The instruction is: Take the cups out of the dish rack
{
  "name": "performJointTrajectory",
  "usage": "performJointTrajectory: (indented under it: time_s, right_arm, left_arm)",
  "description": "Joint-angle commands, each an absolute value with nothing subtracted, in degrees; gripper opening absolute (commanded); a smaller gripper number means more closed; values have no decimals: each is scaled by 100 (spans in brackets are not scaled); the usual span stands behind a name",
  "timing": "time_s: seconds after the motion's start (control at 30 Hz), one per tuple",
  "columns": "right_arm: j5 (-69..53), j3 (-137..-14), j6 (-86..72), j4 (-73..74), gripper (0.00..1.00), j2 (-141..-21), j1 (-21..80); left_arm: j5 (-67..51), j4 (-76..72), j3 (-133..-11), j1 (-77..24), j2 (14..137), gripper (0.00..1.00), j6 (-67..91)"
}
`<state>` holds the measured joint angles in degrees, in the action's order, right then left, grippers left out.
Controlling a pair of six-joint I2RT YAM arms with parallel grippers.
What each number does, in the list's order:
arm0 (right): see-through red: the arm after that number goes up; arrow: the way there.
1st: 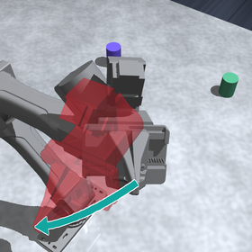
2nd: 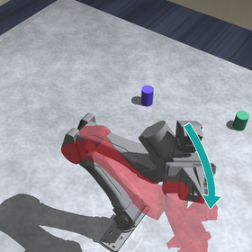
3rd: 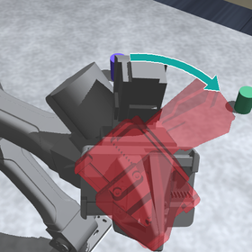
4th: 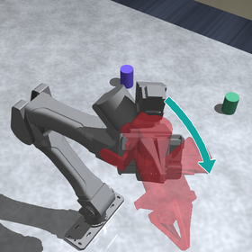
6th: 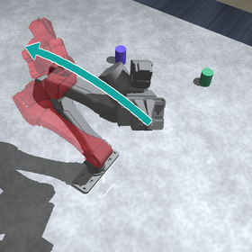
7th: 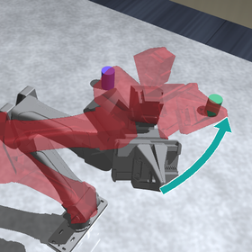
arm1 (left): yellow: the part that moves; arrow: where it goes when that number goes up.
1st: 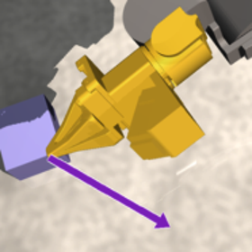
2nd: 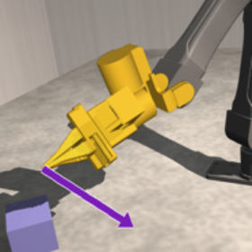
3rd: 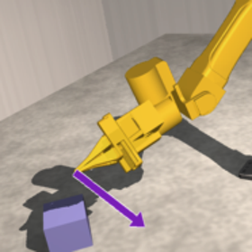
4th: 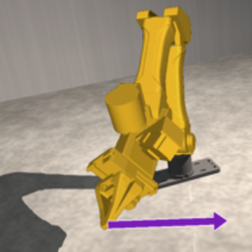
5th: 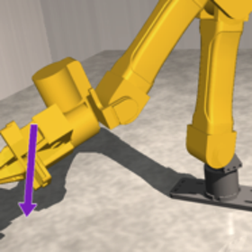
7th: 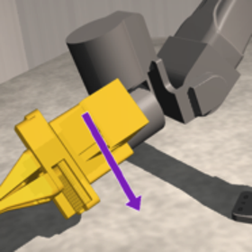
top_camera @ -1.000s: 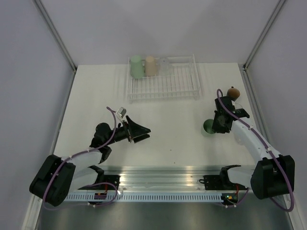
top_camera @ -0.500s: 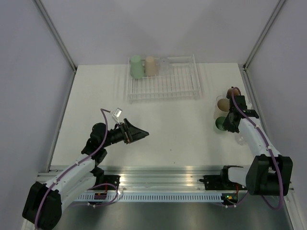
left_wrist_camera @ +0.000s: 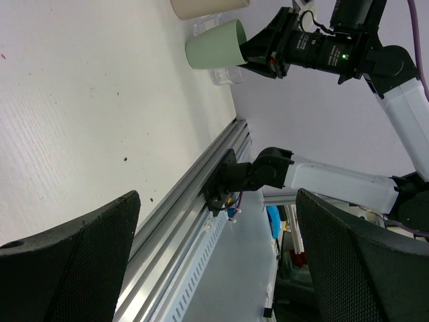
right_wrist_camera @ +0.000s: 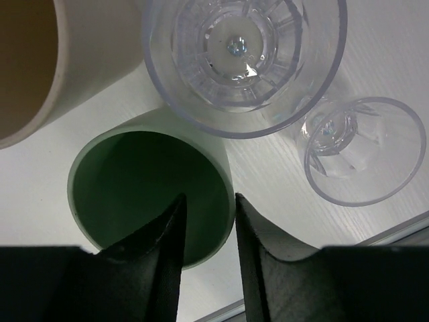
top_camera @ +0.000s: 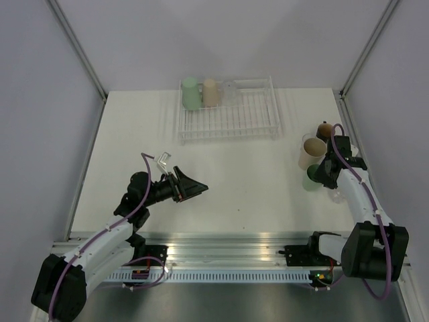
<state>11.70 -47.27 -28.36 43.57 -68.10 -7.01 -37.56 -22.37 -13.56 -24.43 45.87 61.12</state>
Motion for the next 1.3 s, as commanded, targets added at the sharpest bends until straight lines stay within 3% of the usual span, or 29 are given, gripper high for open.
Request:
performJointTrajectory:
  time_s: [0.0, 0.57, 0.73, 0.83, 0.97, 1.07, 1.27]
  right_arm:
    - [976, -4711, -2848, 4236, 41, -6574, -756]
    - [290, -5932, -2716, 5220, 52, -5257, -809]
    - [-1215, -5556, -2777, 4539, 52, -4756, -809]
    - [-2202, -5011, -2935, 3974, 50, -4474, -782]
    - [-2408, -4817, -2892, 3657, 48, -4246, -546]
    - [-2391, -4755, -2892, 3560, 53, -4131, -194]
    - [-2417, -4457, -2865, 3393, 63, -4061, 544]
  left_arm:
    - [-3700, -2338, -1564, -2399, 4632, 100, 5897]
    - [-3911, -2435, -1757, -2399, 4755, 100, 5836]
    - [-3560, -1865, -2328, -2399, 4938, 100, 5250]
    - [-2911, -1058, -3415, -2399, 5360, 100, 4303]
    - [-2128, -299, -5137, -2399, 6684, 100, 3666]
    - [-1663, -352, -5946, -2399, 7372, 100, 3507]
    - [354, 535, -7721, -2399, 9121, 100, 3033]
